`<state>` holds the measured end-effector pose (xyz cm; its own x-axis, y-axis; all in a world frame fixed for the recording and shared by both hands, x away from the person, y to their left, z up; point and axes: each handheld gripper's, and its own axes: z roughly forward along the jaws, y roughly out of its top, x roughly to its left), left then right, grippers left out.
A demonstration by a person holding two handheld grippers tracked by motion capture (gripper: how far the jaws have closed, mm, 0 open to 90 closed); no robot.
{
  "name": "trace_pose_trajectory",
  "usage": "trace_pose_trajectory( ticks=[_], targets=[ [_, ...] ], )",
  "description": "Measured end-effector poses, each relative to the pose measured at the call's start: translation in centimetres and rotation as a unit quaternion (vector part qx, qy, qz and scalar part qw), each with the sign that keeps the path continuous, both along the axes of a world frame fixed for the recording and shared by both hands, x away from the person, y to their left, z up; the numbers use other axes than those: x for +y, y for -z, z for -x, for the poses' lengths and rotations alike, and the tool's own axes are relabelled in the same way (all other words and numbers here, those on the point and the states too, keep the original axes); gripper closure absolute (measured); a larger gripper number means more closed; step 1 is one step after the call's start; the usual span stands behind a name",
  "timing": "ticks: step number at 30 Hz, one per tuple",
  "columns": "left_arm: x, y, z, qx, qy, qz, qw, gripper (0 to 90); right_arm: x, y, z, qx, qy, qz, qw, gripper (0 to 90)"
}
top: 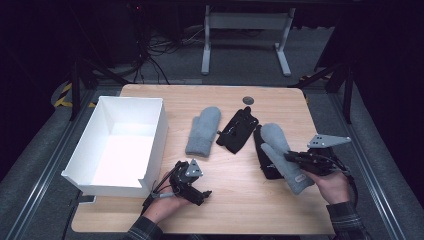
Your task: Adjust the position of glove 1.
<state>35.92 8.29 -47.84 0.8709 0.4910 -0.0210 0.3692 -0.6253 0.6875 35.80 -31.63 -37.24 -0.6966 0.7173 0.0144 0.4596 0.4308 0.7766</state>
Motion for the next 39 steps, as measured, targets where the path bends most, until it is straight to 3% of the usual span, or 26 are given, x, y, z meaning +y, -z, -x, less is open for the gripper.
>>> trace_pose_trajectory(
  ticks=[8,18,29,39],
  targets=[
    [0.0,0.0,0.0,0.0,0.0,0.001,1.0,0.0,2.6,0.6,0.4,0.006,-0.048,0.002,0.9988,86.4],
    [0.0,0.0,0.0,0.0,-0.001,0.001,1.0,0.0,6.4,1.5,1.2,0.021,-0.106,0.013,0.994,86.4],
    [0.0,0.0,0.0,0.0,0.0,0.0,1.0,0.0,8.9,3.2,1.9,0.042,-0.146,0.023,0.9882,86.3],
    [0.0,0.0,0.0,0.0,0.0,0.0,1.0,0.0,10.7,5.3,2.1,0.06,-0.167,0.048,0.9829,86.2]
  ],
)
